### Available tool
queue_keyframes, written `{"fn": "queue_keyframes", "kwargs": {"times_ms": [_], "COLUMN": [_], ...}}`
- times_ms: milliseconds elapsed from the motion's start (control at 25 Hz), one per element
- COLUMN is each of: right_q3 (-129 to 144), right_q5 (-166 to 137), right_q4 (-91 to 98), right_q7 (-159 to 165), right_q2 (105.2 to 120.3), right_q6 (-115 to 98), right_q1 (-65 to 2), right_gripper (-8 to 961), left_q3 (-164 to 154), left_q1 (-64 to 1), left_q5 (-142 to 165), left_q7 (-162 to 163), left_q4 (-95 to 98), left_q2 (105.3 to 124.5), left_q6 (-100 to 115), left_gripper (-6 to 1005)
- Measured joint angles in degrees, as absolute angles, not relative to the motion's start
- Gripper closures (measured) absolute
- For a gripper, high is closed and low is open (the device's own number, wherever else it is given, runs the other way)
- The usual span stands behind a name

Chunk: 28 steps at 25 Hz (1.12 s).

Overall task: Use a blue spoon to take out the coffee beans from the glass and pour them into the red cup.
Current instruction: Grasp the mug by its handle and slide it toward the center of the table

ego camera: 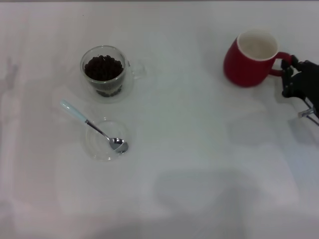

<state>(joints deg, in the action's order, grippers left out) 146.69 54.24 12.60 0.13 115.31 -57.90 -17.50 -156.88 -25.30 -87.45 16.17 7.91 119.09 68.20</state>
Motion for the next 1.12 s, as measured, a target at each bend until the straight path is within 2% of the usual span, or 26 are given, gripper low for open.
{"fn": "queue_keyframes", "kwargs": {"times_ms": [1120], "right_q3": [153.3], "right_q5": [46.1], "right_q4": [18.7], "right_q7": [0.7], "right_q2": [115.40], "right_q6": [-59.2], "right_q1": [-17.9], "right_gripper": [832], "left_q3": [-156.9], "left_q1": [-25.2], "left_q5": [-87.4], "left_q7": [16.2], "left_q4": [8.5], "left_q2": [119.26], "left_q6": [68.3], "left_gripper": [123]}}
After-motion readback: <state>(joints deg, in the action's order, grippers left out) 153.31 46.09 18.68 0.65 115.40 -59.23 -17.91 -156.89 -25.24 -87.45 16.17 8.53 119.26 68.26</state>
